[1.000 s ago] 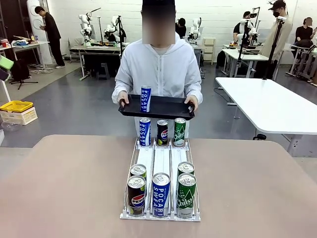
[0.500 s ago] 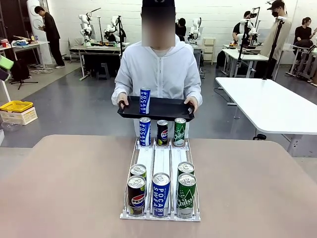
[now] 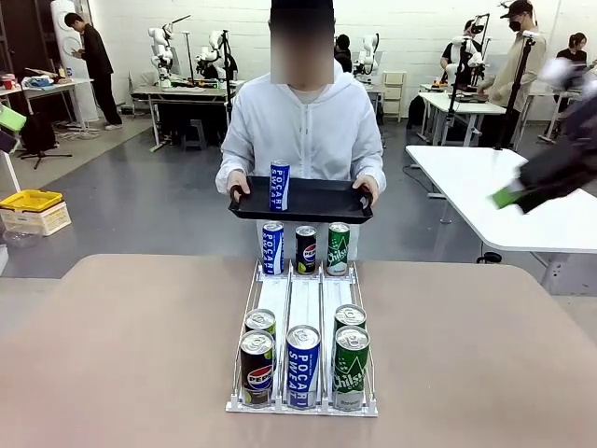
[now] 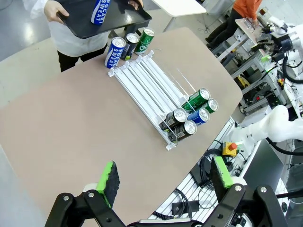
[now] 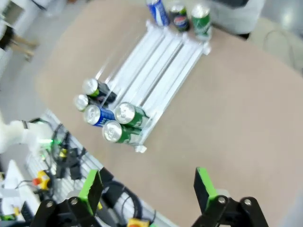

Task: Retrieve and hand over the desired beverage to the person.
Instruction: Pick up another can of the same type that the person held from the Automatic Can Dispenser.

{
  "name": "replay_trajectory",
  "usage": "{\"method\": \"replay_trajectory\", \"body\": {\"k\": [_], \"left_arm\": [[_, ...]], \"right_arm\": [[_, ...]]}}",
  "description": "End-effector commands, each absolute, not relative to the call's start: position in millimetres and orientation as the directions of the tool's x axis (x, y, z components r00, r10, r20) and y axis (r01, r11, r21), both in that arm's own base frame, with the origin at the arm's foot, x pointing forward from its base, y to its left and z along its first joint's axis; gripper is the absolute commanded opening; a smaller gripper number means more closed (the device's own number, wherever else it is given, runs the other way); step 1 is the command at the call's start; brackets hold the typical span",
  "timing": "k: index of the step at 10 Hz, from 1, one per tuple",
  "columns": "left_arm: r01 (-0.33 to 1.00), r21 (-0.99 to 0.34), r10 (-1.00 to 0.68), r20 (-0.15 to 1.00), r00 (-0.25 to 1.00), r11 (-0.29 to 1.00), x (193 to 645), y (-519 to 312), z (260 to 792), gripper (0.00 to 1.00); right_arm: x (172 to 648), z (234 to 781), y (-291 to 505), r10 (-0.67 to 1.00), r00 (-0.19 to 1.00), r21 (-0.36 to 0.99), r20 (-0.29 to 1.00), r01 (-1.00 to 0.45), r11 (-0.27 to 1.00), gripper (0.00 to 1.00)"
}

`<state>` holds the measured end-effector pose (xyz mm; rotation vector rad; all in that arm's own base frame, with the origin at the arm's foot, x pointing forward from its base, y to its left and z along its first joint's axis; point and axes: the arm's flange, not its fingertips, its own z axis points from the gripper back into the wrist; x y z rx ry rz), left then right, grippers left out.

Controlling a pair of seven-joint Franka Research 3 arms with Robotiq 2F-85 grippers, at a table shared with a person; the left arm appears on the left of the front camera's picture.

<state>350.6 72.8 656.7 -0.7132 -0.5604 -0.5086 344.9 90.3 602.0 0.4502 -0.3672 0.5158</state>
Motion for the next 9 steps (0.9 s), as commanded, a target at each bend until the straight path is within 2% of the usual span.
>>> {"method": "replay_trajectory", "body": {"k": [1, 2, 4, 9], "left_arm": [[0.616, -0.459, -0.233, 0.649, 0.725, 0.640, 351.7, 73.8, 657.6, 1.00], [0.616, -0.459, -0.233, 0.649, 0.725, 0.640, 351.7, 73.8, 657.6, 1.00], [0.616, -0.459, -0.233, 0.649, 0.725, 0.640, 351.7, 73.8, 657.6, 1.00], [0.616, -0.459, -0.233, 0.649, 0.725, 0.640, 351.7, 73.8, 657.6, 1.00]], "right_arm": [[359.9, 606.5, 126.5, 0.288, 0.920, 0.295, 0.266, -0.362, 0.884, 1.00], [360.2, 597.4, 149.3, 0.195, 0.960, 0.266, 0.198, -0.245, 0.932, 1.00], [366.5, 571.6, 182.7, 0.052, 0.964, 0.213, 0.261, -0.110, 0.971, 1.00], [365.4, 571.6, 182.0, 0.068, 0.965, 0.229, 0.254, -0.128, 0.965, 1.00]]}}
